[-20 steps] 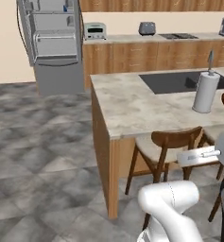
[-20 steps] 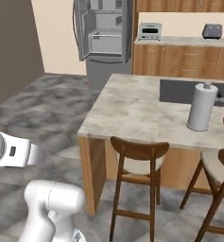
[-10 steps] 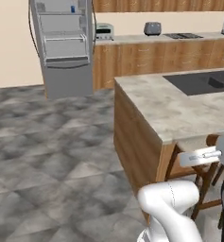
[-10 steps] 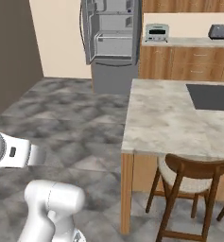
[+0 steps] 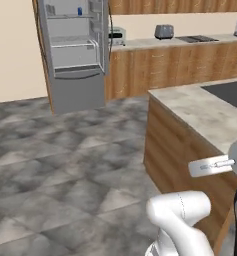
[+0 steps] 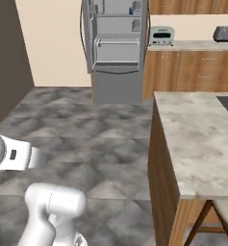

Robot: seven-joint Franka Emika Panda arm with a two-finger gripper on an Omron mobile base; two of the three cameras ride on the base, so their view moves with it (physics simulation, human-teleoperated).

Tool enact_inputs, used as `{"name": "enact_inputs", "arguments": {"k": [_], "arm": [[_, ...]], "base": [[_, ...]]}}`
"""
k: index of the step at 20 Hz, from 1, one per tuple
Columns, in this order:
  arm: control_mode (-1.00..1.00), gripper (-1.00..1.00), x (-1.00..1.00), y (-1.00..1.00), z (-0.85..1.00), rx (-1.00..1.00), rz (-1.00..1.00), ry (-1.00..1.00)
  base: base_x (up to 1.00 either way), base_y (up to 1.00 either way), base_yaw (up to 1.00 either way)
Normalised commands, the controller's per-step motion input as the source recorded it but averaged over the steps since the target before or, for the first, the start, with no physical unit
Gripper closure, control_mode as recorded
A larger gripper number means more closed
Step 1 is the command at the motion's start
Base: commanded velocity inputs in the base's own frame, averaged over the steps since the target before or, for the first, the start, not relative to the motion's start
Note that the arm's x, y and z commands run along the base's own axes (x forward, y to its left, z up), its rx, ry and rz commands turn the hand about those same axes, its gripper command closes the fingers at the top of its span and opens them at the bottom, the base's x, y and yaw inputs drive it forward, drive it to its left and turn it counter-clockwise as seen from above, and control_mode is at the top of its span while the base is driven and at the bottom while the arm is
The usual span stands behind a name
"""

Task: Open the fridge, grab two sodas, and place both sodas inside the bowl with ice on the dining counter.

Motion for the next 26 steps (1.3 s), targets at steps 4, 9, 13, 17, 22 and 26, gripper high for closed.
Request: {"name": "enact_inputs", "arguments": {"k": [4,9,13,17,22,26], "arm": [[1.0,-1.0,0.0,0.0,0.0,0.0,0.0,0.0],[1.0,-1.0,0.0,0.0,0.0,0.0,0.0,0.0],[1.0,-1.0,0.0,0.0,0.0,0.0,0.0,0.0],[1.0,-1.0,0.0,0.0,0.0,0.0,0.0,0.0],[1.0,-1.0,0.0,0.0,0.0,0.0,0.0,0.0],[1.0,-1.0,0.0,0.0,0.0,0.0,0.0,0.0]], "base": [[0.91,0.98,-0.27],[1.0,0.81,-0.23],[1.0,0.58,-0.14],[1.0,0.17,-0.01],[1.0,-0.01,0.05],[1.0,-0.12,0.17]]}}
